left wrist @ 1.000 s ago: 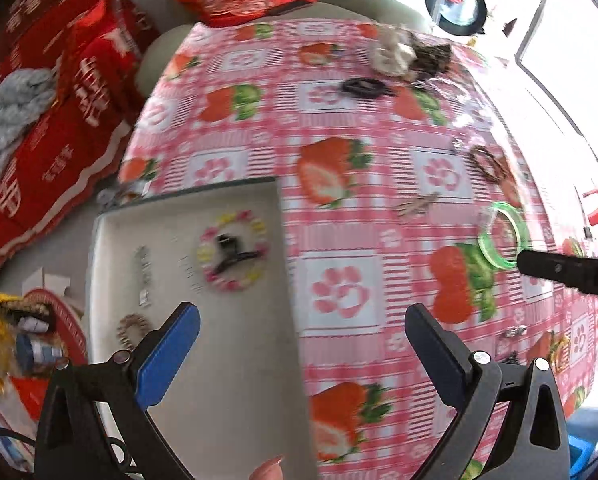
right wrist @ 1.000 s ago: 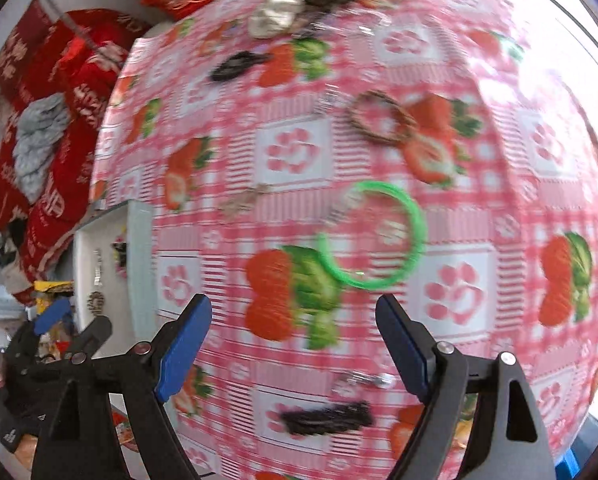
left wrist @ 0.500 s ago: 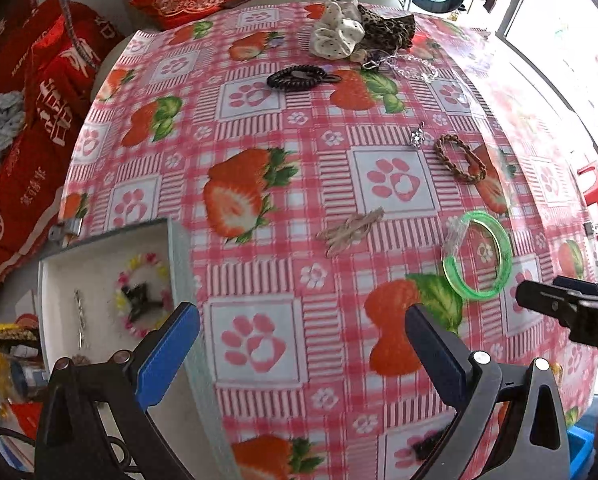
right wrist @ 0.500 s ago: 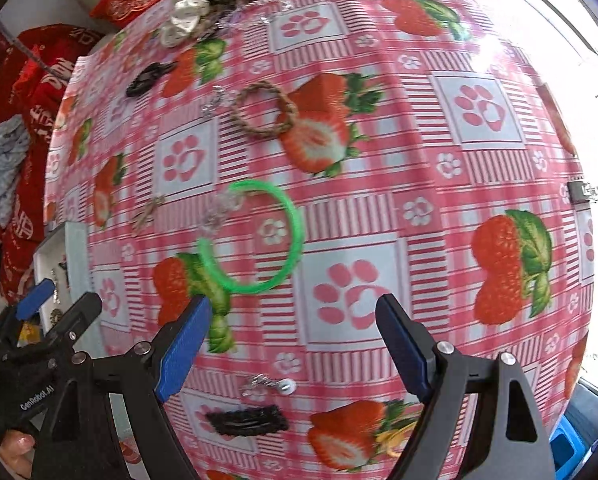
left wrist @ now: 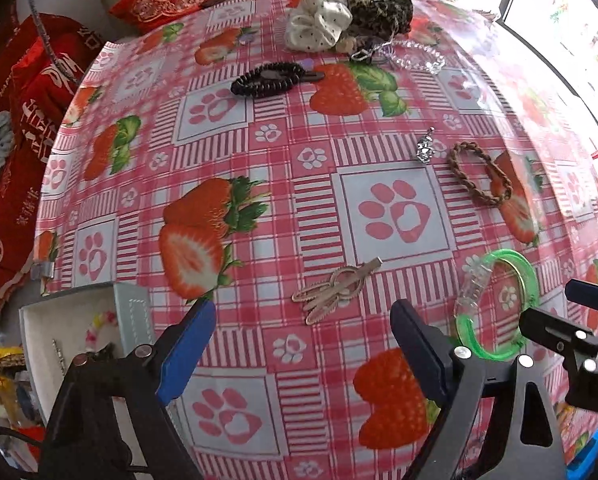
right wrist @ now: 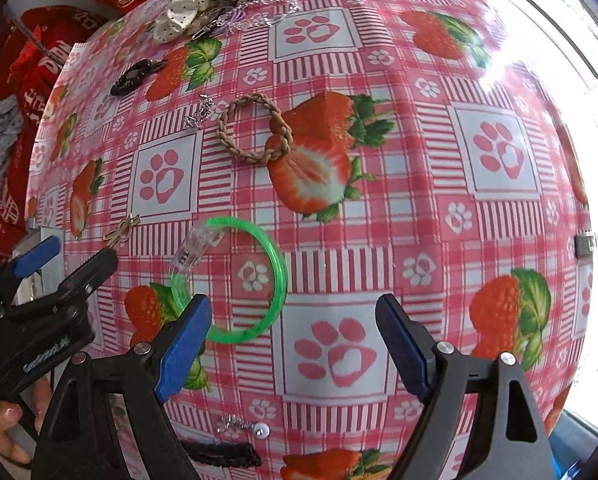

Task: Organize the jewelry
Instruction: 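Move both tools back toward the green bangle on the tablecloth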

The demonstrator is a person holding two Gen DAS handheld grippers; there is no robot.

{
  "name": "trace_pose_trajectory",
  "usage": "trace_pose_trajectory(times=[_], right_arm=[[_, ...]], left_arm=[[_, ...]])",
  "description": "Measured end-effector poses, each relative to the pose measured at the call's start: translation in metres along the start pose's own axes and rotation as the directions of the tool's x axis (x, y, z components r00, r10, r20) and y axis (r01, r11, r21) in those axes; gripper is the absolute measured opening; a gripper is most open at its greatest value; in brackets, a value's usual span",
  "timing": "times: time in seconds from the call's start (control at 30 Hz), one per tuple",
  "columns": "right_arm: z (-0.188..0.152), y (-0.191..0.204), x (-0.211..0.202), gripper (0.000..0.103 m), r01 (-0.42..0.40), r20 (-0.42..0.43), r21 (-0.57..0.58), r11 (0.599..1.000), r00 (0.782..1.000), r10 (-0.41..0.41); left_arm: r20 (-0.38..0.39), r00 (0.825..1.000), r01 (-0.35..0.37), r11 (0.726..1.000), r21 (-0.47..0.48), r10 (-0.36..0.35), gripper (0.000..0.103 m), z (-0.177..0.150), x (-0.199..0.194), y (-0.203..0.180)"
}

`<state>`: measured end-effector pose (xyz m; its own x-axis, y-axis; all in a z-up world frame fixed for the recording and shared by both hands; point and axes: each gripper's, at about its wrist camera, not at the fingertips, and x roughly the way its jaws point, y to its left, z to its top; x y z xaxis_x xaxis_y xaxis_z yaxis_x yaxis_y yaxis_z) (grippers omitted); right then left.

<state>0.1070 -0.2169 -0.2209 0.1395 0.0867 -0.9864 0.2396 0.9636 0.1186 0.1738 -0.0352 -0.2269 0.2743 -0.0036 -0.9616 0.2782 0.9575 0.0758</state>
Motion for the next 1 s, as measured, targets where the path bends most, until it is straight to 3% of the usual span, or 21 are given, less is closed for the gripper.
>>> trace_pose_trajectory(times=[0.13,0.2,0.4,0.63,0.77,0.8,0.87,1.0], right_arm=[[0.005,0.007,0.006,0.076,0.020,0.005,-0.039,0.999,1.000,-0.020],[0.007,0.011,0.010,0.072,0.037,0.006,-0.059,0.998,0.999,-0.037],[0.014,0.026,0.015,0.063,0.084,0.056,-0.160,0.984,0.995,-0.076],[0.014,0.038,0.019,0.050,0.150,0.088,-0.223,0.963,0.987,-0.133],[0.010,0.043,0.019,0.038,0.155,0.097,-0.253,0.955,0.986,-0.134],[0.010,0.045,0.019,0.034,0.156,0.101,-0.260,0.953,0.986,-0.134],[0.010,0.047,0.018,0.012,0.153,0.106,-0.266,0.952,0.986,-0.129],[0.011,0.046,0.018,0.007,0.136,0.113,-0.248,0.959,0.987,-0.111]], left_arm=[[0.007,1.000,0.004,1.000,0.013,-0.004,0.094,0.004,0.007,-0.003],[0.007,1.000,0.009,0.999,0.032,-0.009,0.084,0.006,0.010,-0.005],[0.003,0.998,0.061,0.997,0.042,-0.061,0.078,0.012,0.020,-0.006],[0.013,0.995,0.101,0.991,0.088,-0.103,0.039,0.009,0.014,-0.021],[0.016,0.993,0.116,0.991,0.064,-0.117,0.024,0.007,0.012,-0.021],[0.013,0.992,0.122,0.991,0.050,-0.123,0.025,0.006,0.011,-0.020],[0.009,0.991,0.136,0.991,0.011,-0.136,0.025,0.000,0.008,-0.017],[0.011,0.988,0.153,0.987,-0.045,-0.153,0.025,-0.007,0.003,-0.007]])
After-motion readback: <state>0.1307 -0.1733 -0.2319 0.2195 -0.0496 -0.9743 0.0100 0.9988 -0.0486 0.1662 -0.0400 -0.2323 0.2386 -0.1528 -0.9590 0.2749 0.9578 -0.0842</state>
